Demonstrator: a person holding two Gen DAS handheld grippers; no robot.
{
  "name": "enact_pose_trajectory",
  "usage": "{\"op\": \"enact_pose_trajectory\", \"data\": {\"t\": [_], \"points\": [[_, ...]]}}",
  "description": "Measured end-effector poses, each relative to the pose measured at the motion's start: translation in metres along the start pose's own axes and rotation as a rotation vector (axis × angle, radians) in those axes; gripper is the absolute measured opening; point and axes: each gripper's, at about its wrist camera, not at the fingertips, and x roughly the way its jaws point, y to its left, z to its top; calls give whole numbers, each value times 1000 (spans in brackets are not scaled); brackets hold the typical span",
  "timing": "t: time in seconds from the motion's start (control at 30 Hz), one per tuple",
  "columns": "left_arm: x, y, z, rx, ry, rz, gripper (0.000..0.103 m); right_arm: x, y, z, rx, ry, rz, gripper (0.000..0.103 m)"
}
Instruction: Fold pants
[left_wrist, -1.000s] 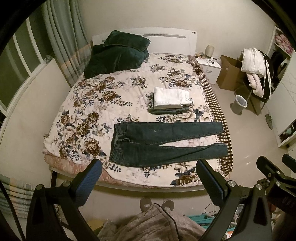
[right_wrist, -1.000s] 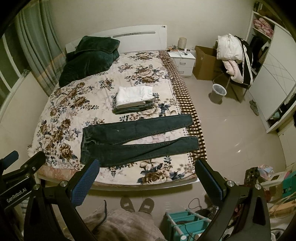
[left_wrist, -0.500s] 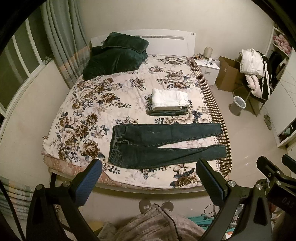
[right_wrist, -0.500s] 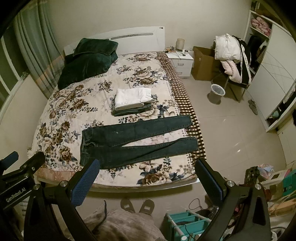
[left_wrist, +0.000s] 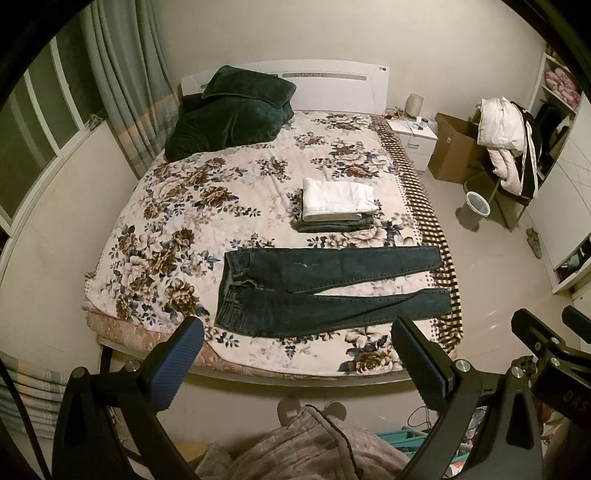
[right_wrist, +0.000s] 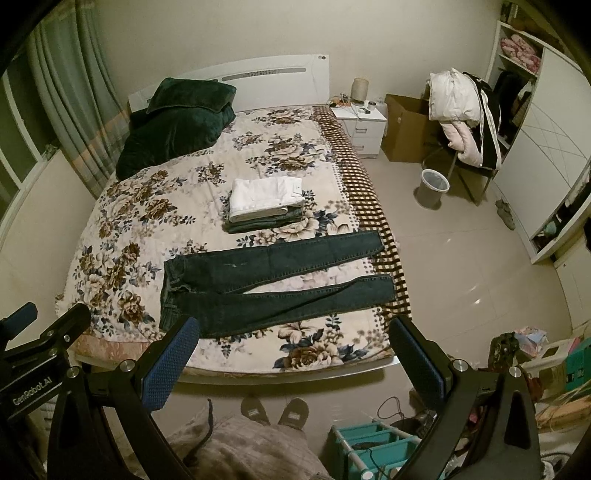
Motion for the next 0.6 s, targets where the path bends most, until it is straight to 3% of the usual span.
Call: {"op": "enact_pose_trajectory", "data": {"t": [0.6], "points": [[4,-13,4,10,9,-5,103,3,0,13,16,11,6,103]]}}
